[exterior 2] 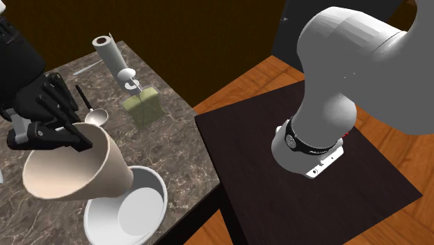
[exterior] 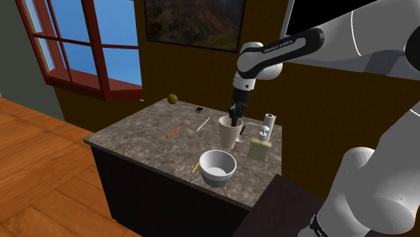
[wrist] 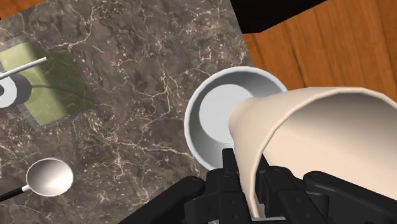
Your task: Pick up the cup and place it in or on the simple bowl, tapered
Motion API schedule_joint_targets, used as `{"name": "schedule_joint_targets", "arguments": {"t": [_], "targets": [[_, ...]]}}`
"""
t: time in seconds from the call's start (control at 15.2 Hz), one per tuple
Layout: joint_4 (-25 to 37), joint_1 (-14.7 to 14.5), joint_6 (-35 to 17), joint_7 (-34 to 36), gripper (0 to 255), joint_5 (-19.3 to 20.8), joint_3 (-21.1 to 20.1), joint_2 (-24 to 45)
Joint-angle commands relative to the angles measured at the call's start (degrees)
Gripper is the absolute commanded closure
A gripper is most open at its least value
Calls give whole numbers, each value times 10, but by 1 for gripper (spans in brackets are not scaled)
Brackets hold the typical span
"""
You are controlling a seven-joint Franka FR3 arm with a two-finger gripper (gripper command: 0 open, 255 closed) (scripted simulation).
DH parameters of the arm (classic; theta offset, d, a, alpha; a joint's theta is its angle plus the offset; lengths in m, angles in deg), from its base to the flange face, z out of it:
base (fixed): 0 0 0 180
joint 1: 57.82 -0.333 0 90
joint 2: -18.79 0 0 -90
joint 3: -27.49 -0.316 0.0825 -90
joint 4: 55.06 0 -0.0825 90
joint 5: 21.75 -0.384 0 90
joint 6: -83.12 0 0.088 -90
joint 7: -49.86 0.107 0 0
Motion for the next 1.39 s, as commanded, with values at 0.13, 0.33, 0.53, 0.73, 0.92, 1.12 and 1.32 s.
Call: {"name": "schedule_joint_targets", "arguments": {"t": [0.13, 0.33, 0.53, 0.73, 0.92, 1.12, 1.32], "targets": [[44, -11, 3, 6, 255, -19, -6, 43], [29, -11, -20, 0, 255, -23, -5, 52], [16, -12, -43, -6, 255, -29, -4, 62], [3, -12, -65, -12, 255, -35, -3, 73], [-8, -12, -88, -20, 255, -42, -2, 86], [-18, -13, -110, -28, 255, -50, -1, 100], [-27, -13, -132, -36, 255, -59, -1, 114]]}}
